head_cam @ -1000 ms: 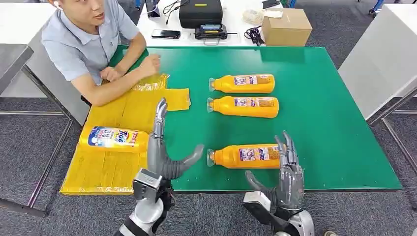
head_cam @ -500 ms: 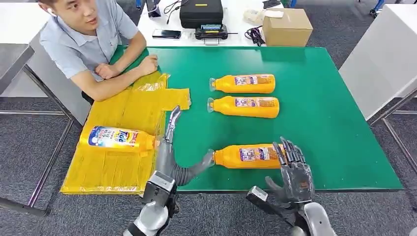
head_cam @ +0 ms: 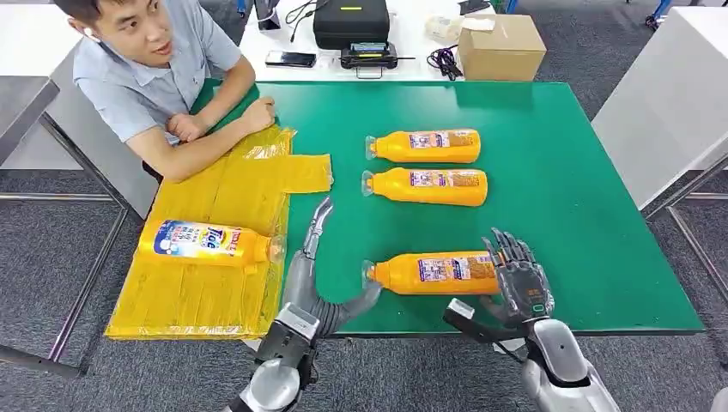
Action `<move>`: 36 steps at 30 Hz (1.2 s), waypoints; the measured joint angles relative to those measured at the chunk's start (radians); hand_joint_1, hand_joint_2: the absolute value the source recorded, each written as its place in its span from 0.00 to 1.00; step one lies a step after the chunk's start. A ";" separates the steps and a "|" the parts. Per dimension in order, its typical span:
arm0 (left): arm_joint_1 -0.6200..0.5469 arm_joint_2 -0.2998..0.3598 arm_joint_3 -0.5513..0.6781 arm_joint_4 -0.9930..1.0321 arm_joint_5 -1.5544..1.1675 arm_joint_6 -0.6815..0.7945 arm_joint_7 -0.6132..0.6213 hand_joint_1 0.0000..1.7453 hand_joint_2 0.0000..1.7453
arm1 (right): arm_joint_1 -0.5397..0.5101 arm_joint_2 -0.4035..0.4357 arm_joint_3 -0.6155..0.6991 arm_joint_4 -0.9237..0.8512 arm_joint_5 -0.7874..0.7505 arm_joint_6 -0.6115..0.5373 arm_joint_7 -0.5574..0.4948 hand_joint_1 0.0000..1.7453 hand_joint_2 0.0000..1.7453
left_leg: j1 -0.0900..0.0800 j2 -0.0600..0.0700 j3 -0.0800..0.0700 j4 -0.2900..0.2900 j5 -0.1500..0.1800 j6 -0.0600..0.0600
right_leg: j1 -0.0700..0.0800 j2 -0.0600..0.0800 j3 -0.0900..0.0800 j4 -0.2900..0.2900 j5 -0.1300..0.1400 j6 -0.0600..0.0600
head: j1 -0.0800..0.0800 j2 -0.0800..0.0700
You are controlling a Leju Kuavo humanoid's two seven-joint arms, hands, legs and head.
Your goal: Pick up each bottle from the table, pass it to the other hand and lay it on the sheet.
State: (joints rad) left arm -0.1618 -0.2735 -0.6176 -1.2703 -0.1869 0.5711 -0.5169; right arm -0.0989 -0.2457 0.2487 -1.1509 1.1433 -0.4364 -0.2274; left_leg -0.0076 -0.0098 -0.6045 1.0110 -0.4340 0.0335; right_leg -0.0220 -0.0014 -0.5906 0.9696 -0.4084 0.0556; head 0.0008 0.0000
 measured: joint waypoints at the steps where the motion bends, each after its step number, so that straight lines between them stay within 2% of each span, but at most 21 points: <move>1: -0.001 0.000 -0.003 0.001 0.000 0.000 0.001 0.00 1.00 | -0.006 0.000 0.004 0.008 0.001 0.000 0.000 0.00 1.00 | 0.000 0.000 0.000 0.000 0.000 0.000 | 0.000 0.000 0.000 0.000 0.000 0.000 | 0.000 0.000; 13: -0.019 -0.002 -0.022 0.016 0.015 0.003 0.004 0.00 1.00 | -0.029 0.000 0.051 0.035 -0.003 0.026 -0.003 0.00 1.00 | 0.000 0.000 0.000 0.000 0.000 0.000 | 0.000 0.000 0.000 0.000 0.000 0.000 | 0.000 0.000; 25: -0.052 -0.002 -0.069 0.061 0.042 -0.027 0.024 0.00 1.00 | -0.007 -0.049 0.117 -0.061 -0.164 0.219 -0.013 0.00 1.00 | 0.000 0.000 0.000 0.000 0.000 0.000 | 0.000 0.000 0.000 0.000 0.000 0.000 | 0.000 0.000; 36: -0.067 -0.002 -0.097 0.076 0.045 -0.048 0.040 0.00 1.00 | -0.078 -0.109 0.142 -0.068 -0.203 0.314 -0.010 0.00 1.00 | 0.000 0.000 0.000 0.000 0.001 0.001 | 0.000 0.000 0.000 0.000 0.001 0.001 | 0.000 0.000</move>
State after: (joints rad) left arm -0.2292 -0.2750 -0.7141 -1.1948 -0.1416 0.5230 -0.4772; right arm -0.1768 -0.3551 0.3906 -1.2188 0.9407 -0.1221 -0.2377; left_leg -0.0078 -0.0099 -0.6046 1.0113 -0.4333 0.0344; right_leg -0.0222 -0.0014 -0.5905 0.9696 -0.4077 0.0564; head 0.0011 0.0000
